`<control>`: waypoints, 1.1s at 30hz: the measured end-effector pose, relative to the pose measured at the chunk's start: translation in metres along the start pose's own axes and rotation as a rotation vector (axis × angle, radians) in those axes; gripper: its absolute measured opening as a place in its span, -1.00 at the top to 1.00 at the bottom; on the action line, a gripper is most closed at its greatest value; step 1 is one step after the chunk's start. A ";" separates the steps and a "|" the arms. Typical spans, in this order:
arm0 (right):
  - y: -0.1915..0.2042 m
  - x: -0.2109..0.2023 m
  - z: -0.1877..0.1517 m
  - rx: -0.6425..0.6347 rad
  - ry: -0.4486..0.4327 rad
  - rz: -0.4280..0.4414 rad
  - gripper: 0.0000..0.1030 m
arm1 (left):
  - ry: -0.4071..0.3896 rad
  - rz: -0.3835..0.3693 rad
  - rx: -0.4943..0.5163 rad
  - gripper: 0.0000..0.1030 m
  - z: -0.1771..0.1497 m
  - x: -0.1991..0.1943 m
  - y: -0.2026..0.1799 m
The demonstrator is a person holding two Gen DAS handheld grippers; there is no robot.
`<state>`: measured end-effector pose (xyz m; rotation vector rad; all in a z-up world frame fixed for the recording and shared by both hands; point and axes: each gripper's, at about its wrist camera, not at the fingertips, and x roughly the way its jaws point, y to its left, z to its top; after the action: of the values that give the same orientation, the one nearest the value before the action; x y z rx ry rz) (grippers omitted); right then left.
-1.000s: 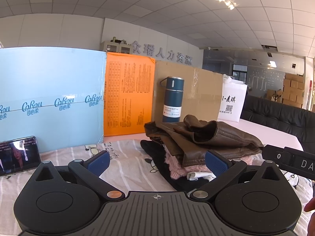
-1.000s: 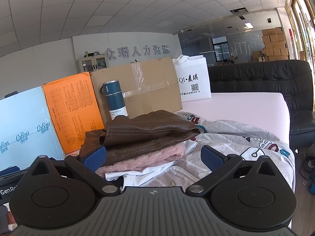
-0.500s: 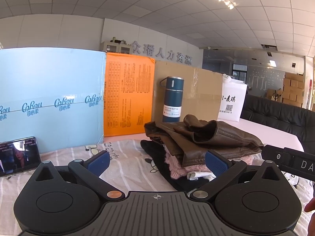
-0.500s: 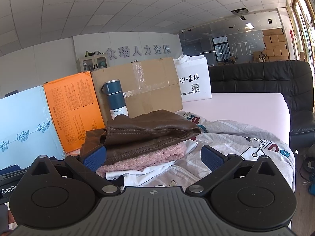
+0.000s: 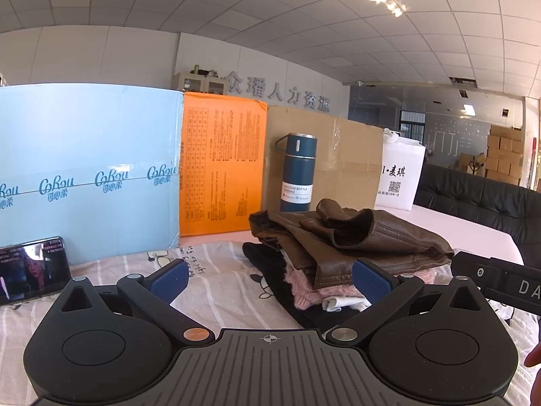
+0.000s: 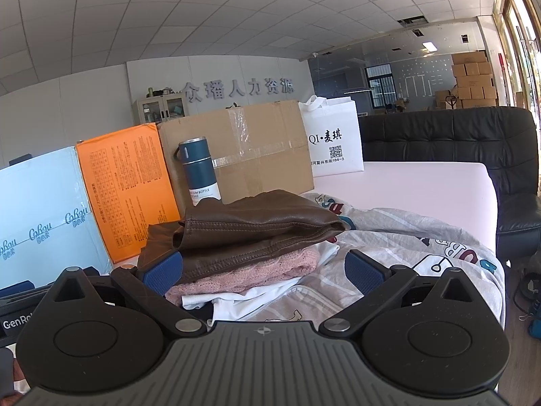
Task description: Fold clothes
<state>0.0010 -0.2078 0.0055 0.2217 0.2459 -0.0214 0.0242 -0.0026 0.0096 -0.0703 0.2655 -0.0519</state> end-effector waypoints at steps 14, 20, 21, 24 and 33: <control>0.004 0.002 -0.001 -0.009 0.011 0.012 -1.00 | 0.004 -0.001 -0.005 -1.00 0.000 0.001 0.001; 0.005 0.002 -0.001 -0.015 0.013 0.014 -1.00 | 0.005 -0.001 -0.004 -1.00 0.000 0.001 0.000; 0.005 0.002 -0.001 -0.016 0.014 0.016 -1.00 | 0.005 -0.002 -0.004 -1.00 0.000 0.001 0.000; 0.007 0.002 -0.002 -0.018 0.017 0.020 -1.00 | 0.006 -0.002 -0.004 -1.00 -0.001 0.002 0.000; 0.007 0.002 -0.002 -0.023 0.019 0.024 -1.00 | 0.009 0.003 -0.019 -1.00 0.001 0.004 0.004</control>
<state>0.0023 -0.2008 0.0047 0.2024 0.2627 0.0074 0.0282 0.0011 0.0088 -0.0882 0.2751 -0.0471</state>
